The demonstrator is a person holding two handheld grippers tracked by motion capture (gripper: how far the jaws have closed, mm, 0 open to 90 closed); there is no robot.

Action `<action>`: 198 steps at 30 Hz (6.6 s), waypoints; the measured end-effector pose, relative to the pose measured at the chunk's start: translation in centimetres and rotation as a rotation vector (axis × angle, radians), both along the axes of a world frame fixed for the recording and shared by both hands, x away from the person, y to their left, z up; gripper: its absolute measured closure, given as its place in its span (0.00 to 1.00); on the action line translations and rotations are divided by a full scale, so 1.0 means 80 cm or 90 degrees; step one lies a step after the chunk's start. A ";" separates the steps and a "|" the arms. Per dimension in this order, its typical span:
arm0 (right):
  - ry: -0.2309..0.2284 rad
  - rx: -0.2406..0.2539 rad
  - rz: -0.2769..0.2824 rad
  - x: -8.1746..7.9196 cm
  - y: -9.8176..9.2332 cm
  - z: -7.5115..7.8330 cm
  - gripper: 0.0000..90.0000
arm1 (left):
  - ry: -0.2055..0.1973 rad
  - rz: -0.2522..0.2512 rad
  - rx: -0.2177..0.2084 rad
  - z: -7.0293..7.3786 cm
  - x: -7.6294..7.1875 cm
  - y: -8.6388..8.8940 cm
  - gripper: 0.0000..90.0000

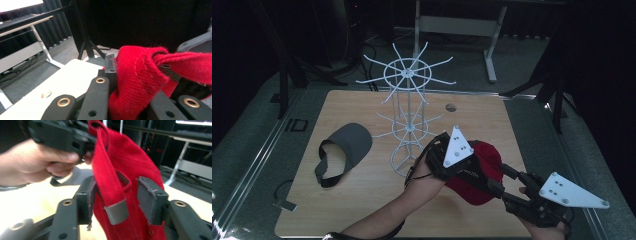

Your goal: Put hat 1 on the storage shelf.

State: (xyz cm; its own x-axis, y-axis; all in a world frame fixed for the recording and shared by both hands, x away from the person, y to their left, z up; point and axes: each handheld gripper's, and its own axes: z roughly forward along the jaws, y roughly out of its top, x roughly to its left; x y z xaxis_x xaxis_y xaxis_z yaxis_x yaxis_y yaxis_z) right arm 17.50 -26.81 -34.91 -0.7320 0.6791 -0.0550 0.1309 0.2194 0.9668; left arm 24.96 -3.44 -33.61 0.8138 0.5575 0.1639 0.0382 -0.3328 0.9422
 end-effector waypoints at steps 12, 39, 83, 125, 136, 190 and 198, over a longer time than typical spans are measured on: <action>-0.005 -0.010 0.008 0.008 -0.016 0.019 0.55 | -0.023 -0.103 -0.026 0.001 0.005 0.033 0.96; -0.060 -0.143 0.127 0.026 0.027 0.005 0.80 | 0.022 -0.229 -0.004 0.000 0.010 0.048 0.96; -0.023 -0.041 0.062 0.030 0.004 0.036 0.98 | 0.006 -0.169 -0.034 -0.016 -0.020 0.103 0.55; -0.069 -0.005 -0.041 0.057 -0.016 0.094 0.98 | 0.086 -0.044 -0.070 -0.119 -0.031 0.166 0.20; -0.099 0.018 -0.064 0.077 -0.012 0.129 0.98 | 0.116 -0.029 -0.054 -0.162 -0.034 0.174 0.17; -0.011 0.001 -0.017 0.148 0.034 0.077 0.88 | 0.143 0.032 -0.056 -0.239 -0.033 0.198 0.17; -0.016 0.013 0.001 0.132 0.017 0.071 0.73 | 0.147 0.035 -0.055 -0.240 -0.032 0.200 0.17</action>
